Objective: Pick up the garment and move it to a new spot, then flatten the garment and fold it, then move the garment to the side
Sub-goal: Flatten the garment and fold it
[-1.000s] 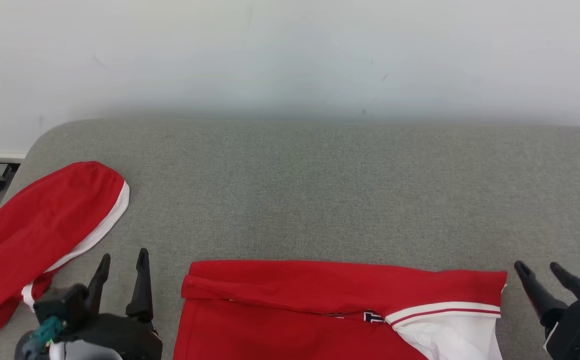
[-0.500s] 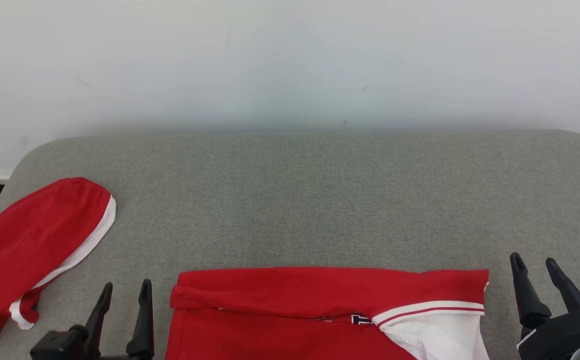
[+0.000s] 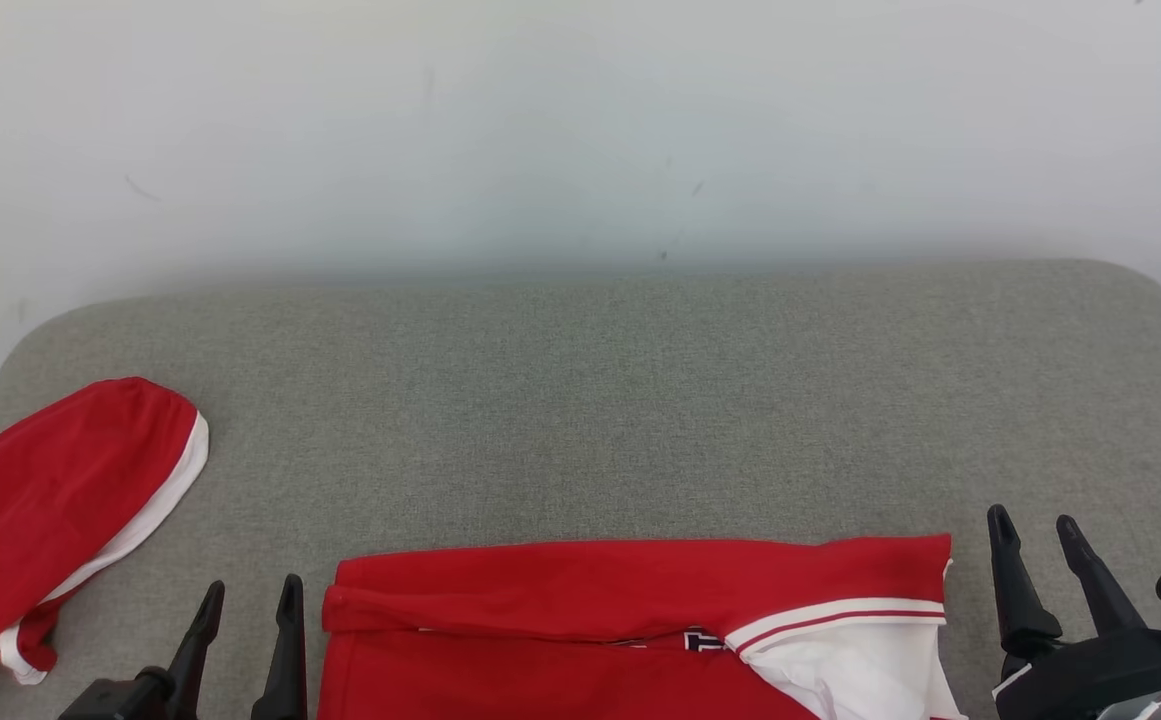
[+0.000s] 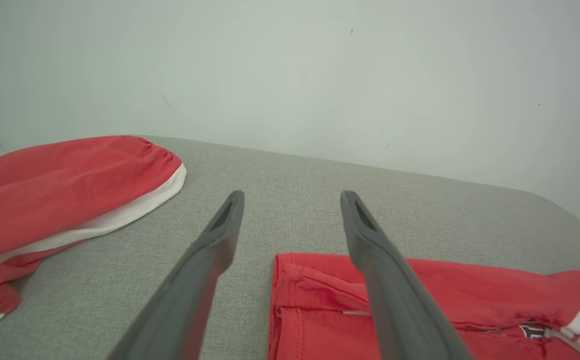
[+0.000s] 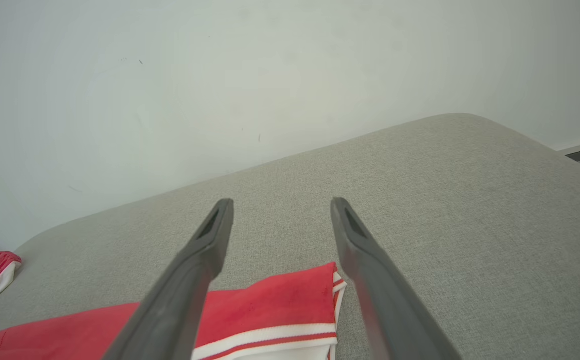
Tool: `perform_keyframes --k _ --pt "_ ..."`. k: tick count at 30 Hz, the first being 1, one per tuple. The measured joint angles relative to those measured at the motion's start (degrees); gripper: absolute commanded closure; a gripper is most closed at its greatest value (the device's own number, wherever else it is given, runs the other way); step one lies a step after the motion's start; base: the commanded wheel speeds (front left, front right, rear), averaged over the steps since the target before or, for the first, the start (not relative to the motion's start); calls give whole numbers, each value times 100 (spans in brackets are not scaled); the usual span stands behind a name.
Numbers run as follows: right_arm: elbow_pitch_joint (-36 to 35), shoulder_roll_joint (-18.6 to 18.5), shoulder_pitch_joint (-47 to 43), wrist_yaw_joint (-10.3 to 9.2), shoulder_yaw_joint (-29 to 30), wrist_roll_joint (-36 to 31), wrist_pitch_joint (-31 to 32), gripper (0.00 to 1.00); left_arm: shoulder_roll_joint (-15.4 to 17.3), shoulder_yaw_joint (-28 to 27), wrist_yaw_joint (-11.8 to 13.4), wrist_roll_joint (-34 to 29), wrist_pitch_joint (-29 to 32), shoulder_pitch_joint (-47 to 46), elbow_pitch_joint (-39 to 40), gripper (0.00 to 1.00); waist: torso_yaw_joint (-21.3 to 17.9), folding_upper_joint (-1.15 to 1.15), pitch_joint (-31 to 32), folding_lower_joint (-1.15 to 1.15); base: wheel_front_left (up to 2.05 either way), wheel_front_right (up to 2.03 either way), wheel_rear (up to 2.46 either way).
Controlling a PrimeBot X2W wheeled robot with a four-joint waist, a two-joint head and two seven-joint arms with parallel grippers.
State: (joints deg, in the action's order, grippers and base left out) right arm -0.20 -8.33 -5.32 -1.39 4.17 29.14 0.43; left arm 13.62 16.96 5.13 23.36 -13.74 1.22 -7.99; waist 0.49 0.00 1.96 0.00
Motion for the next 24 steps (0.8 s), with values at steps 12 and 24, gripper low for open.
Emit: perform_keyframes --k 12,24 --pt "391 2 27 198 -19 -1 -398 0 10 -14 41 1 1 93 102 0 -13 0 20 0 0 0 0" --pt "660 1 110 271 -47 -104 -622 0 -4 11 48 0 49 97 192 0 -50 0 5 0 0 0 0"
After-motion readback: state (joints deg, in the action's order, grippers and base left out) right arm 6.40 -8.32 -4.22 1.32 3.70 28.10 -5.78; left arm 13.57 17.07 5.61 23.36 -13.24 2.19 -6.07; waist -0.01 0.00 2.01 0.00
